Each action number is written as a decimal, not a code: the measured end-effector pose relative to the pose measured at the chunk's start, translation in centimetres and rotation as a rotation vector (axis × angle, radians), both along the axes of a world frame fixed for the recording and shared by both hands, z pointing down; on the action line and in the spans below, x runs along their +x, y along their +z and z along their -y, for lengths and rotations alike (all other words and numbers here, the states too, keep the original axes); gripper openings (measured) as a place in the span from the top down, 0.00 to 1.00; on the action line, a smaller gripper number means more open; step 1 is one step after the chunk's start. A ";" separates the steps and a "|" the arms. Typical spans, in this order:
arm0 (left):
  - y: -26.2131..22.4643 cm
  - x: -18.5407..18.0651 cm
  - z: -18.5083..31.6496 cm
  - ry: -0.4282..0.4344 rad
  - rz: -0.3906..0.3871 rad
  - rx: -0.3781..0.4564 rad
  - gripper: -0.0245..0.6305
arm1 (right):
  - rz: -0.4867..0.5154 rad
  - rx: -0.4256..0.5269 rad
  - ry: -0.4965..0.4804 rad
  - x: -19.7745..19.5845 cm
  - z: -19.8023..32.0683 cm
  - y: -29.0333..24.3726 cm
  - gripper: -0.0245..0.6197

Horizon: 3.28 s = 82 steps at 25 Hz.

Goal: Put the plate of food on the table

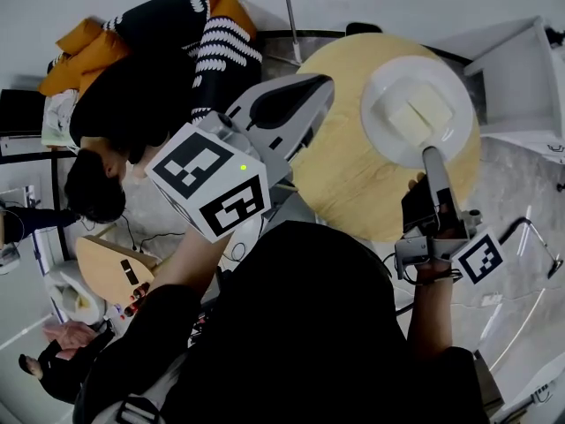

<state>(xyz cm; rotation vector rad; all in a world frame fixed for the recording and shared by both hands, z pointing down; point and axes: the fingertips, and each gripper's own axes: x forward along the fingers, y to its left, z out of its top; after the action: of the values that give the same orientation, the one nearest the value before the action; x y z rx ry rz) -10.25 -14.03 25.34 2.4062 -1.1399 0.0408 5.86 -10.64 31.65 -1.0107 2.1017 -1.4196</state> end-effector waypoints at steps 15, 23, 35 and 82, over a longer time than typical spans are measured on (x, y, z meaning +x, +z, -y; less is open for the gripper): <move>2.6 1.1 0.2 0.011 -0.018 -0.091 0.97 | -0.021 -0.085 0.031 1.1 -0.4 3.0 0.94; 3.1 1.3 0.6 0.012 0.001 -0.115 0.97 | -0.025 -0.133 0.040 1.8 -0.7 4.9 0.94; 2.4 0.4 1.1 0.021 0.030 -0.152 0.97 | -0.044 -0.189 0.068 2.4 -1.0 5.4 0.94; 1.9 2.8 -0.4 0.078 0.086 -0.194 0.97 | 0.014 -0.237 0.094 2.5 -0.8 5.9 0.94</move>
<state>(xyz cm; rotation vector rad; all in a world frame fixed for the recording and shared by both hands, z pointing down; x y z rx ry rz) -7.41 -13.66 27.26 2.2930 -1.0280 0.2708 8.37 -9.86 37.56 -1.1681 1.8808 -1.6501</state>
